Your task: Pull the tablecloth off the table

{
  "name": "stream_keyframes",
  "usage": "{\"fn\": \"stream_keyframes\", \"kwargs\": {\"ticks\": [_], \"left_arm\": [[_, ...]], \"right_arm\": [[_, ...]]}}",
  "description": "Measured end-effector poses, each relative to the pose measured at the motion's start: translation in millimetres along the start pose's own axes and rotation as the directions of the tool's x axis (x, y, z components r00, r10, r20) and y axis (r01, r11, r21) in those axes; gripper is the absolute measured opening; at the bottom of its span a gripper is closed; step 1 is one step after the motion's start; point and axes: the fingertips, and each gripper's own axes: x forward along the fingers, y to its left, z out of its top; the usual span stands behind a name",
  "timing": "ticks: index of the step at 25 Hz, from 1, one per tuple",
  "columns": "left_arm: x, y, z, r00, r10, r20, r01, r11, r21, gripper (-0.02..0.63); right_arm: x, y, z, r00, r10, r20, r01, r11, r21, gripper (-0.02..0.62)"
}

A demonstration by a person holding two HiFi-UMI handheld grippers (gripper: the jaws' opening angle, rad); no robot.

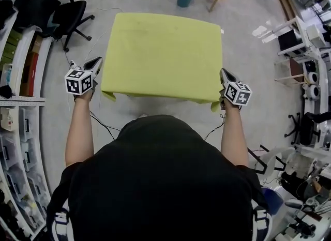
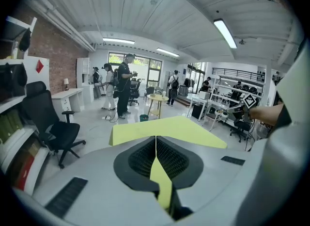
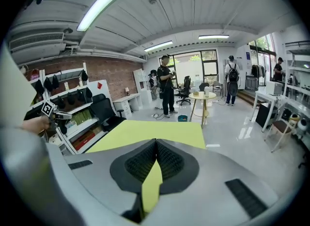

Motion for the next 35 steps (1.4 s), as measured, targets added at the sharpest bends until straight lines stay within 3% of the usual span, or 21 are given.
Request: {"fn": "stream_keyframes", "kwargs": {"ticks": [8,12,22,29,35], "left_arm": [[26.2,32.0,-65.9,0.991,0.064,-0.117,-0.07,0.996,-0.052,0.029],[40.1,46.4,-104.3,0.977,0.091,-0.193,-0.1,0.994,-0.034,0.115],[54.3,71.8,-195.0,0.94,0.103,-0.326,-0.137,0.987,-0.084,0.183],[66.3,66.8,-241.1,0.914,0.081,-0.398,-0.131,0.986,-0.099,0.221],[76.9,66.3,-279.8,0.872,0.069,-0.484,-0.126,0.988,-0.087,0.287]], "right_arm": [[27.7,-40.6,-86.7,0.988,-0.012,-0.155,0.017,0.999,0.03,0.068],[33.7,-63.0,-126.5,0.97,-0.066,-0.233,0.066,0.998,-0.008,0.109],[25.9,-117.7,-200.9,0.912,-0.17,-0.374,0.163,0.985,-0.05,0.172],[26.4,-139.1,-256.8,0.842,-0.148,-0.518,0.136,0.989,-0.063,0.215],[33.9,-152.2,-302.0,0.763,-0.15,-0.629,0.13,0.988,-0.078,0.253]]}}
